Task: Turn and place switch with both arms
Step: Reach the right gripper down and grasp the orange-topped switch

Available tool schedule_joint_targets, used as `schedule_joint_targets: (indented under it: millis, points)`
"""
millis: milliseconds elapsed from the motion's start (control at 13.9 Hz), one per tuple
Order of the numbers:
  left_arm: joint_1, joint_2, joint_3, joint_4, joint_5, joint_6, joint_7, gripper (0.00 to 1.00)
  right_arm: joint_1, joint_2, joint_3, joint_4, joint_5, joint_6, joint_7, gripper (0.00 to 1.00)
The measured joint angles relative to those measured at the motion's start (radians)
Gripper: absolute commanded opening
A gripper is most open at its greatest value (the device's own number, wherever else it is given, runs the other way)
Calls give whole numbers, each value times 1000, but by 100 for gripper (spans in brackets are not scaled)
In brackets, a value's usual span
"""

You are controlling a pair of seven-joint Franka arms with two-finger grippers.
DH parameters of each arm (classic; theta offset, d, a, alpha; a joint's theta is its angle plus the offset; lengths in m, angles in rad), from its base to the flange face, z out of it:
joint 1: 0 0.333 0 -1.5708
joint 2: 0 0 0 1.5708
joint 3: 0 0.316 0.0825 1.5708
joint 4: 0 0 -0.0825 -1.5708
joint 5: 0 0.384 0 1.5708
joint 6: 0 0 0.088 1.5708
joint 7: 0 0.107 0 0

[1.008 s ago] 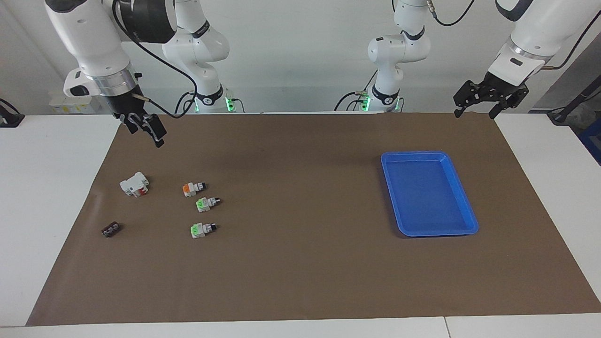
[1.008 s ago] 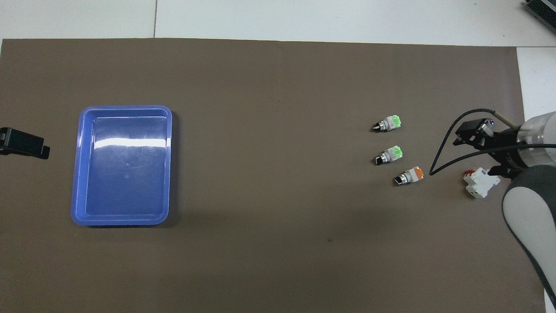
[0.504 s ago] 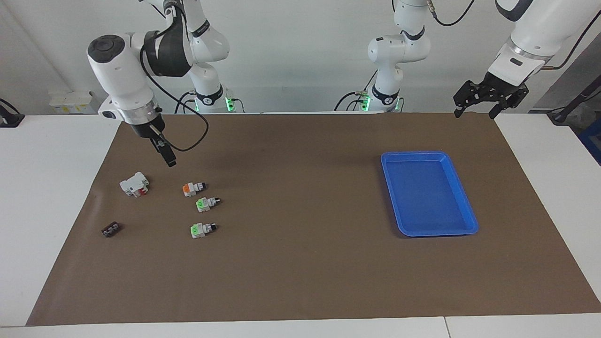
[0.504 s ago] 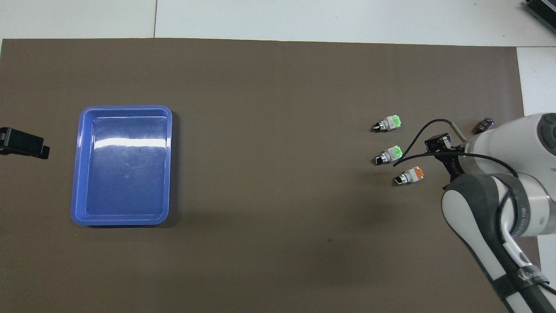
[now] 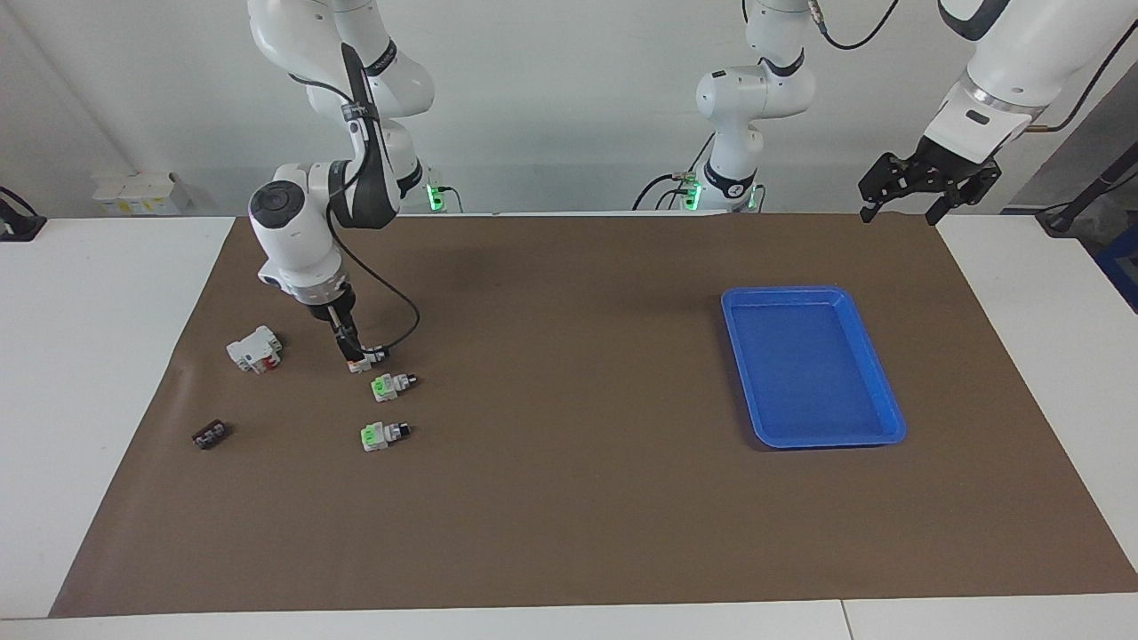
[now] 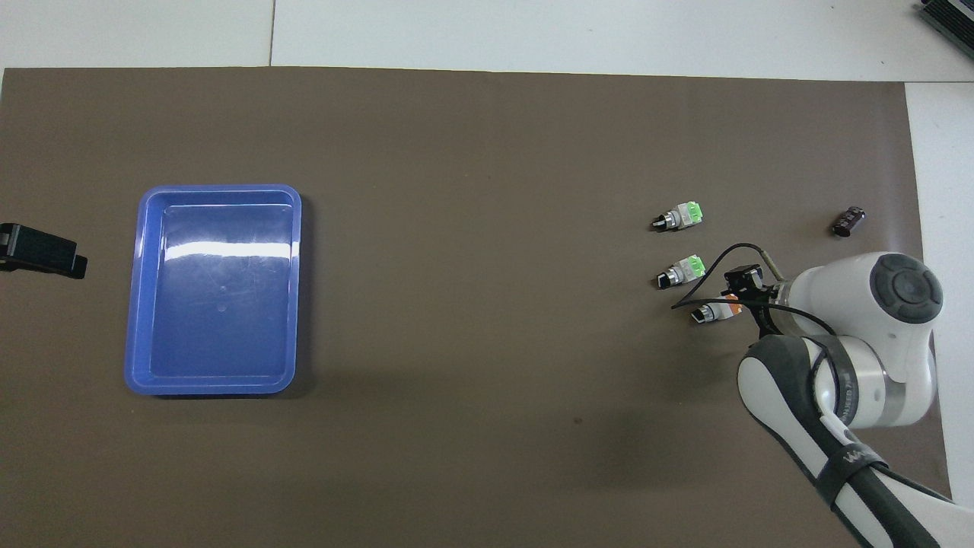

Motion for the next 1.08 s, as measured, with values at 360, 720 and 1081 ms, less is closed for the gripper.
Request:
schedule_joint_targets:
  millis: [360, 720, 1081]
  points:
    - [0, 0, 0, 0, 0, 0, 0, 100, -7, 39, 2, -9, 60, 94, 0, 100]
    - [0, 0, -2, 0, 0, 1, 0, 100, 0, 66, 5, -9, 88, 128, 0, 1]
    - [0, -1, -2, 0, 0, 5, -1, 100, -4, 63, 2, 8, 173, 57, -58, 0]
